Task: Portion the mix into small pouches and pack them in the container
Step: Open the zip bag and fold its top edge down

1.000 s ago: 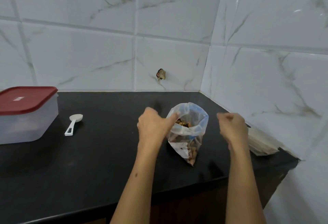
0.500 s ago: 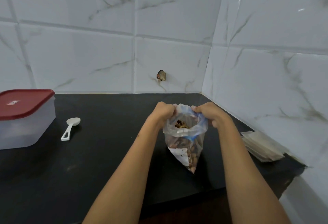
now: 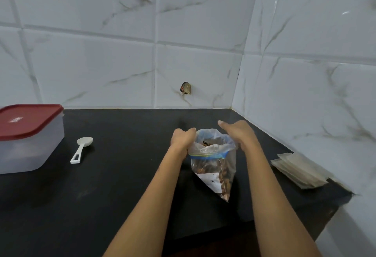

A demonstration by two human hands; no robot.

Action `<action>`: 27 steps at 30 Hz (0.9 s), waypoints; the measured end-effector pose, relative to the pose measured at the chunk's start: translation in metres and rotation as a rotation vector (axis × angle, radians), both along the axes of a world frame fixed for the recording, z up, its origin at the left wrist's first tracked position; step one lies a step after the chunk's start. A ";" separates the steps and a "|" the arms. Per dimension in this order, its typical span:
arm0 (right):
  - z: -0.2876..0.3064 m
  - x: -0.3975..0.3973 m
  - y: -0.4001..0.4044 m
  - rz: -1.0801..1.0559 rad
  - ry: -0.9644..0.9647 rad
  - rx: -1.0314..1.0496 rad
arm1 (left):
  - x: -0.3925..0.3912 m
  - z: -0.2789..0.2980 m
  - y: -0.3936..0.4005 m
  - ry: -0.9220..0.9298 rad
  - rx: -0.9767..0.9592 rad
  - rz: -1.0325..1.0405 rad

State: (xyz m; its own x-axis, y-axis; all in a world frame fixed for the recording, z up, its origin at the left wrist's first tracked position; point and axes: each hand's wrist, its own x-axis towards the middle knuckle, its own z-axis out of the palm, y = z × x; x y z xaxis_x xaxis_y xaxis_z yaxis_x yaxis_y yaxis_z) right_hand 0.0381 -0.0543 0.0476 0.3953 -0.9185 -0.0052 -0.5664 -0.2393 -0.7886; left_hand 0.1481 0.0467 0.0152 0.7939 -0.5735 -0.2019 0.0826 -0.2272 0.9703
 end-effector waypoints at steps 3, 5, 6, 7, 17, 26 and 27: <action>0.006 -0.023 0.013 -0.129 0.128 -0.188 | -0.010 0.005 0.023 -0.408 0.227 0.053; 0.011 -0.036 0.027 -0.096 0.111 -0.081 | -0.018 0.008 0.037 -0.394 0.309 0.033; 0.011 -0.040 0.032 -0.057 0.090 -0.007 | -0.023 0.008 0.042 -0.349 0.325 -0.003; 0.010 -0.043 0.038 -0.025 0.064 0.057 | -0.029 0.007 0.045 -0.305 0.315 -0.037; -0.031 -0.055 0.069 -0.131 -0.584 0.439 | -0.048 -0.013 0.045 0.231 -0.177 0.004; -0.036 -0.062 0.061 -0.011 -0.754 0.719 | -0.058 -0.006 0.053 0.685 -0.421 -0.192; -0.036 -0.063 0.061 -0.012 -0.665 0.662 | -0.058 -0.007 0.054 0.599 -0.344 -0.190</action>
State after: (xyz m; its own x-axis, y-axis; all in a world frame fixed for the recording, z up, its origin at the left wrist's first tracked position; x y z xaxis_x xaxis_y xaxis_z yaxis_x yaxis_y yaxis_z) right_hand -0.0246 0.0065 0.0114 0.4952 -0.8137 -0.3043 0.0504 0.3766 -0.9250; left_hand 0.0905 0.1011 0.0081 0.4830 -0.8007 -0.3543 0.6130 0.0204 0.7898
